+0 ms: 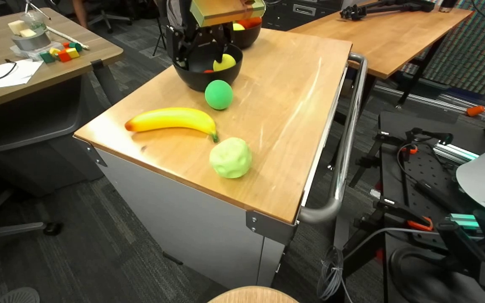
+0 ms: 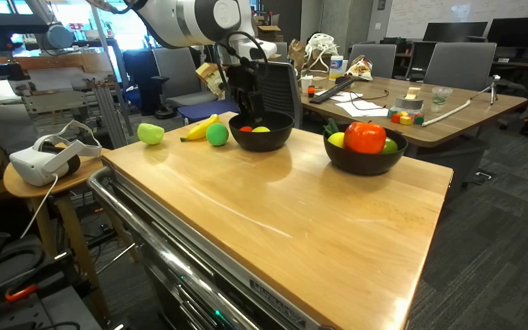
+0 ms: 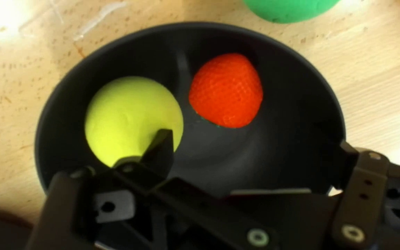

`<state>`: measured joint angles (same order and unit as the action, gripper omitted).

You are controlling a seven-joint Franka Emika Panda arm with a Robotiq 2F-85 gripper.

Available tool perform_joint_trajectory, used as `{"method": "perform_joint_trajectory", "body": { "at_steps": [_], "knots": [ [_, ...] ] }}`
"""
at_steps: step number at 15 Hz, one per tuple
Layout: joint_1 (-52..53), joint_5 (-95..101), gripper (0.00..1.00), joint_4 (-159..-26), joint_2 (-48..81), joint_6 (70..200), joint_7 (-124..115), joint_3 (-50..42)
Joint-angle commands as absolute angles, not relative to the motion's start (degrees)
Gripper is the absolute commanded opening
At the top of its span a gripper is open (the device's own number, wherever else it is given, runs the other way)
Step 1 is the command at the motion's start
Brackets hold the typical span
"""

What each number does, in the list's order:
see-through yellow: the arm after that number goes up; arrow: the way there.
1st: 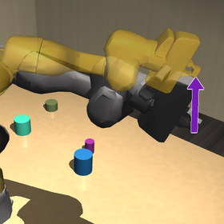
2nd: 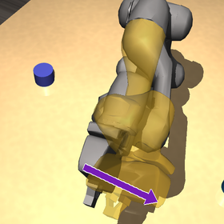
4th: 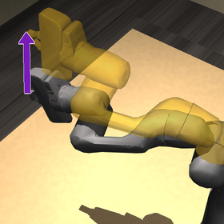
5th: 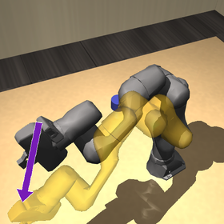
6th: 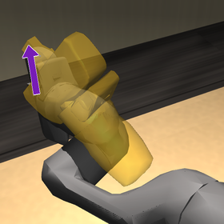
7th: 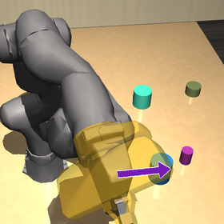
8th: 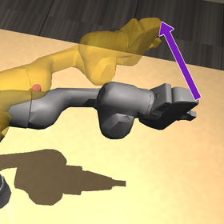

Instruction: Pick the objects in the bowls and put them on the counter

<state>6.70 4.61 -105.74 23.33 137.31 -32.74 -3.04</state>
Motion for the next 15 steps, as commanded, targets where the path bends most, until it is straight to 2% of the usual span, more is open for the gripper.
{"method": "perform_joint_trajectory", "body": {
  "at_steps": [1,8,15],
  "knots": [
    [9.65,10.8,1.0,-104.25,24.27,133.43,-36.91,-6.27],
    [10.99,21.67,1.0,-101.55,24.59,127.3,-38.43,-7.22],
    [9.68,21.38,1.0,-99.43,26.96,124.2,-34.64,-5.95]
  ]
}}
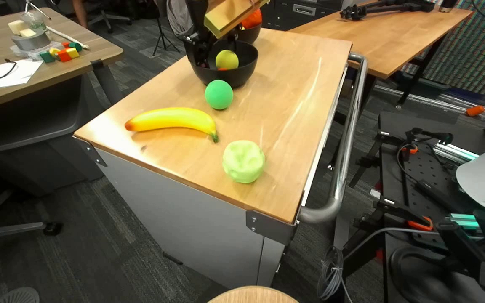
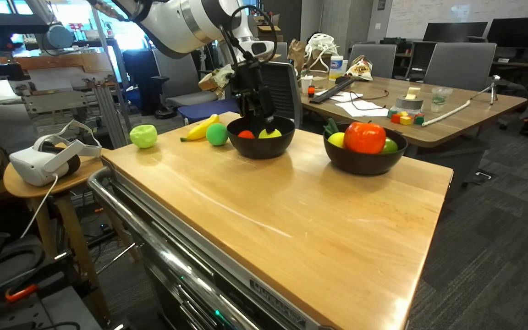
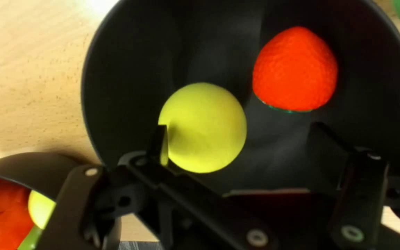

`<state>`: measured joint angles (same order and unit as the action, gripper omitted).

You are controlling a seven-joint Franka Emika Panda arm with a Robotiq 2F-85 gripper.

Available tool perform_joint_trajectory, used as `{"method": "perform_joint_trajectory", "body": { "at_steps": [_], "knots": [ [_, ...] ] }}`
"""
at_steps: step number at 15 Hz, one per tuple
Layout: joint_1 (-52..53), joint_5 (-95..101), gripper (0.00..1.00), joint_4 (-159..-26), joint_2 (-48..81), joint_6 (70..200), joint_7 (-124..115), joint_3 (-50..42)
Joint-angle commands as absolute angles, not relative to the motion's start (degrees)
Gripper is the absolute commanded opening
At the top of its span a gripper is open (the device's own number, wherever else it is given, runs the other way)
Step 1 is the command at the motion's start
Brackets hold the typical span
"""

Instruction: Pick the objects in the bowls and put them on the counter

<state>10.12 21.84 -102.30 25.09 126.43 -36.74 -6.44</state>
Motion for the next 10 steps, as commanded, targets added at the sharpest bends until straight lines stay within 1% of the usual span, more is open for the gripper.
{"method": "perform_joint_trajectory", "body": {
  "at_steps": [1,4,10],
  "knots": [
    [9.52,21.18,1.0,-99.77,27.19,124.77,-34.52,-5.98],
    [9.6,22.82,1.0,-100.71,27.32,126.72,-34.61,-6.73],
    [10.86,28.24,1.0,-100.32,26.81,126.29,-34.96,-7.46]
  ]
}}
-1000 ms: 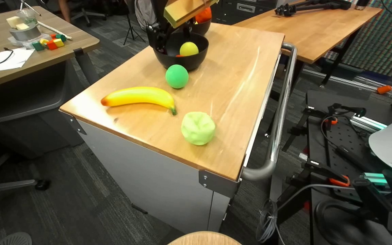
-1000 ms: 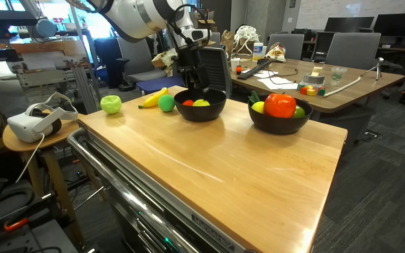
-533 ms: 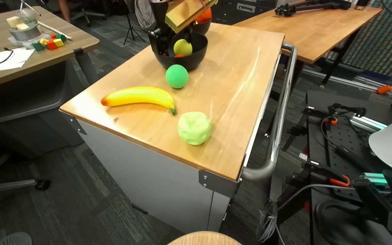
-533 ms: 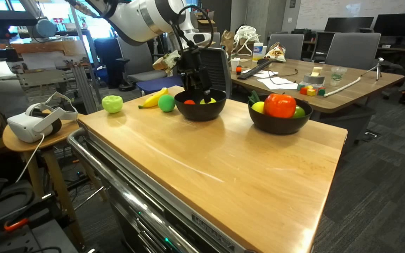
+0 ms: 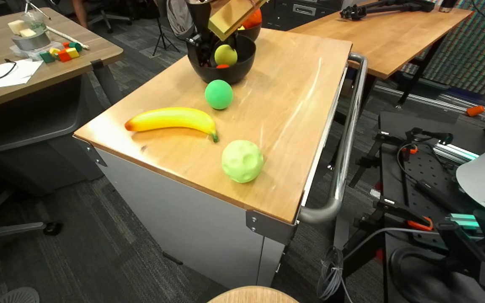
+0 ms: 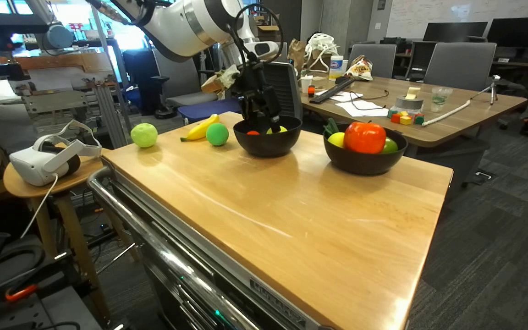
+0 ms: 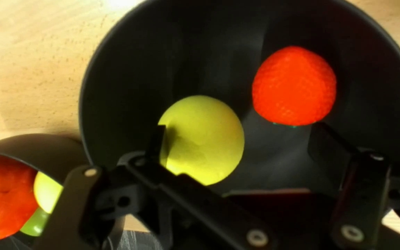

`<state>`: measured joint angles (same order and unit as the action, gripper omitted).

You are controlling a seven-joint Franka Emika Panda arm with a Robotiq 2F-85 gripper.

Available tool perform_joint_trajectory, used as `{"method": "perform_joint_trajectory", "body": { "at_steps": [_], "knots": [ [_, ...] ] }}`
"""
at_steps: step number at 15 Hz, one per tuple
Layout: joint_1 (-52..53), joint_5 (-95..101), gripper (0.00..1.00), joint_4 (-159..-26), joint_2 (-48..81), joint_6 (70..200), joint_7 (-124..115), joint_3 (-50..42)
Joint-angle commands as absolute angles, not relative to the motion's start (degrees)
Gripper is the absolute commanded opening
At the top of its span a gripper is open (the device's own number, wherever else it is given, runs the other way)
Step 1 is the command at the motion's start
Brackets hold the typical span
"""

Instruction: Pick the objects in the bowls and put them on the counter

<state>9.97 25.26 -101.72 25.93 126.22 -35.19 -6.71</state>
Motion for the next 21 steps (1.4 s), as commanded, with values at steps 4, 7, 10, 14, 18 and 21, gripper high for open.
{"method": "perform_joint_trajectory", "body": {
  "at_steps": [4,7,10,14,18,21],
  "knots": [
    [9.33,24.14,1.0,-100.36,25.46,127.31,-33.74,-5.76],
    [9.08,23.3,1.0,-100.3,24.88,128.84,-34.75,-6.24],
    [8.94,23.83,1.0,-99.78,24.96,131.01,-35.98,-7.16],
    [7.82,22.71,1.0,-99.46,25.86,132.63,-37.03,-7.93],
    [6.75,20.85,1.0,-100.29,26.29,132.74,-37.26,-7.89],
    [6.54,18.76,1.0,-100.87,26.9,132.58,-37.13,-7.62]
  ]
}}
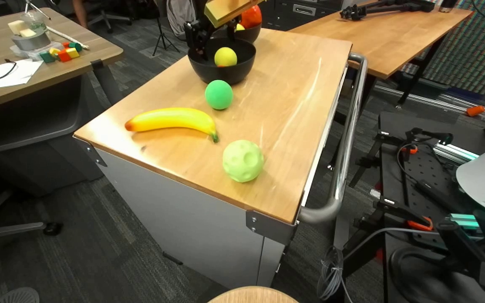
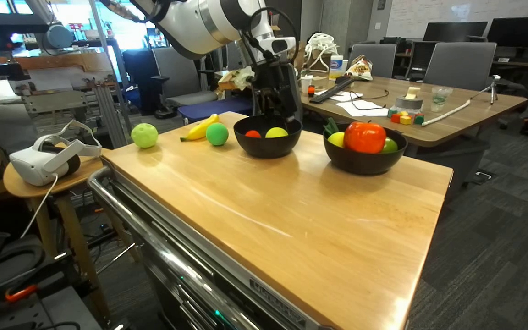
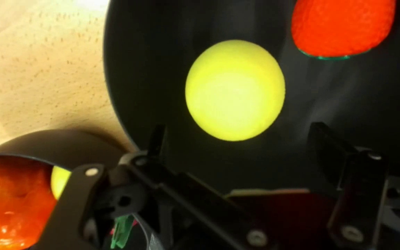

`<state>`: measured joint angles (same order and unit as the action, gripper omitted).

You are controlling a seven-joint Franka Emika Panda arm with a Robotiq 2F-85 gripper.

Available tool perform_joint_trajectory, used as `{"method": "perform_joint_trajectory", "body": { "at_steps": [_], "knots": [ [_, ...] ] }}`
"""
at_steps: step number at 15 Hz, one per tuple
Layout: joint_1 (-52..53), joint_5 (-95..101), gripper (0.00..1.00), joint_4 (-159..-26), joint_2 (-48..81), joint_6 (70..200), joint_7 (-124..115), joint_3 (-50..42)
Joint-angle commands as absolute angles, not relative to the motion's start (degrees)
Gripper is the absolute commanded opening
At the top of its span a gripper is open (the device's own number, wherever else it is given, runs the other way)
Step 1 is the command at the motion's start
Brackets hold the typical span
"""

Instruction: Pick the objects in the bowls and put them on the counter

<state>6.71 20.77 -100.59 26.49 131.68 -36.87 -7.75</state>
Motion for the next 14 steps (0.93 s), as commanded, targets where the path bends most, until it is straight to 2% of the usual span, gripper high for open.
{"method": "perform_joint_trajectory", "body": {
  "at_steps": [1,4,5,6,8,12,14],
  "knots": [
    [6.63,18.43,1.0,-101.0,27.25,132.33,-37.06,-7.62],
    [6.72,17.1,1.0,-101.49,28.14,131.84,-36.87,-7.52],
    [6.79,16.82,0.96,-101.65,28.28,131.7,-36.85,-7.52],
    [6.91,16.75,0.76,-101.83,28.33,131.6,-36.97,-7.6],
    [7.07,16.71,0.7,-102.3,28.18,131.7,-37.21,-7.8],
    [7.46,17.5,0.37,-103.37,26.31,132.45,-37.91,-8.24],
    [7.57,17.89,0.31,-104.44,24.59,133.25,-38.04,-8.34]
  ]
}}
